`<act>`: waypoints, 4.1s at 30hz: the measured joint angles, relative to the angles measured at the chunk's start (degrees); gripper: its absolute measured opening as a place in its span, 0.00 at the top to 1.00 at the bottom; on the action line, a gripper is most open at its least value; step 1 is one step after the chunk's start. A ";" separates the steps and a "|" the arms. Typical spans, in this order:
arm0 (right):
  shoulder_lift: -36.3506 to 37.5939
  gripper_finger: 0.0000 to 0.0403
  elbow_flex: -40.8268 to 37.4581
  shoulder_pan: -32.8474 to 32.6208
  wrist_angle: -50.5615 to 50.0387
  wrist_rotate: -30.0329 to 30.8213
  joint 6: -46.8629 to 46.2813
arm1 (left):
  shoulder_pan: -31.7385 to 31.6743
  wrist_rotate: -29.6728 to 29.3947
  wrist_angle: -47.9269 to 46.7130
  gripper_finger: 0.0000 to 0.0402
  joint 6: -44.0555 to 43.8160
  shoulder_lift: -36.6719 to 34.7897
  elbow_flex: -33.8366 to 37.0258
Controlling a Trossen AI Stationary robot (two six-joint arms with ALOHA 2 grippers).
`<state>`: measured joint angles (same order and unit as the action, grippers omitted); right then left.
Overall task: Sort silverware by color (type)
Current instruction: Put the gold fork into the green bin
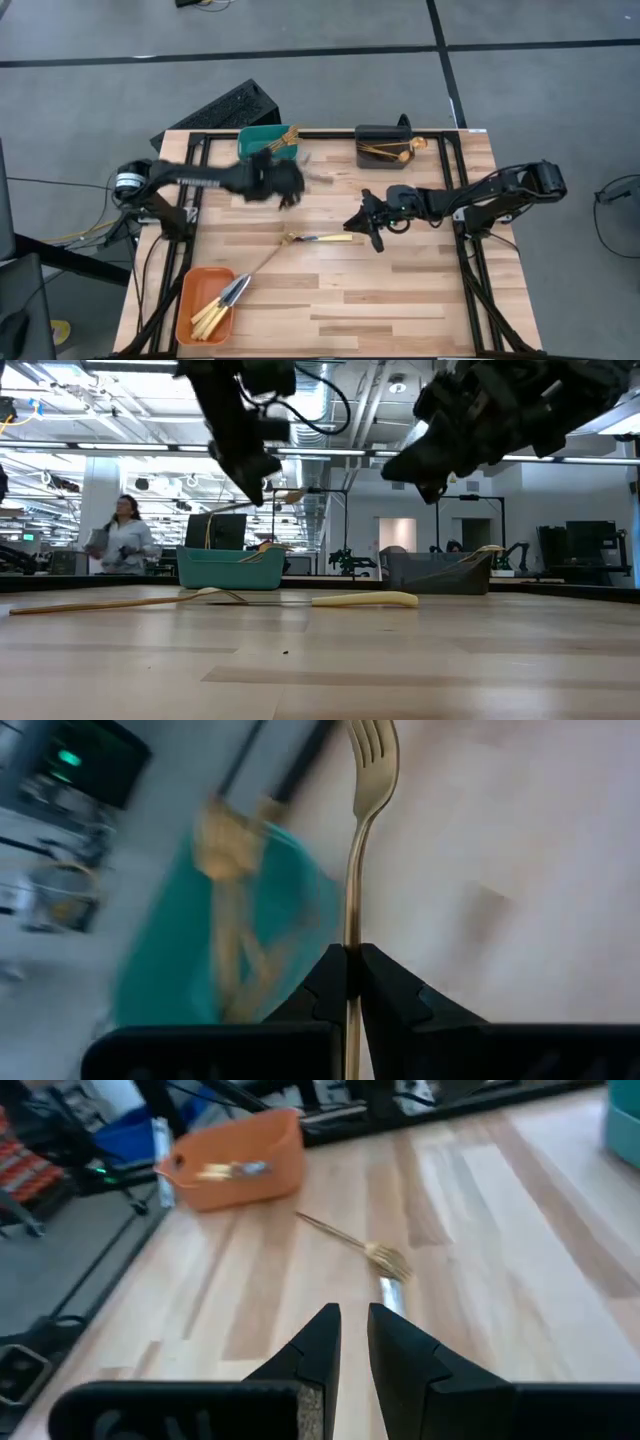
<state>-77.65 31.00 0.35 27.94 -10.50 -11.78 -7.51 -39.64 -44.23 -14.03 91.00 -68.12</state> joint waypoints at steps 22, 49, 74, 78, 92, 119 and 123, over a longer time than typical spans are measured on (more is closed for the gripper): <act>0.00 0.79 -0.02 0.71 -5.35 0.61 0.95 | -33.19 22.54 15.30 0.95 32.20 0.00 0.02; 0.00 0.79 -0.02 0.44 -5.46 7.61 -1.24 | 5.74 24.37 -2.82 0.77 -13.77 -0.94 4.96; -0.02 0.79 -0.02 -8.39 -1.05 7.21 1.28 | 29.79 12.22 16.58 0.67 -46.55 -0.90 22.87; -0.02 0.79 -0.02 -9.70 -3.52 7.21 1.28 | 28.89 14.23 23.38 0.67 -43.98 -0.90 25.89; -0.02 0.79 -0.02 -11.56 -3.93 7.67 1.15 | 27.28 13.23 25.16 0.74 -39.10 0.44 26.34; -0.02 0.79 -0.02 -10.39 -3.80 7.63 1.77 | 20.27 12.60 3.83 0.99 -13.89 0.69 14.55; -0.02 0.79 -0.02 -6.56 -3.73 7.65 1.77 | 10.59 9.12 2.59 0.99 1.31 0.48 10.83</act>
<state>-77.67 30.98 -6.21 24.21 -2.85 -10.01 3.08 -30.52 -41.65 -12.71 91.48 -57.29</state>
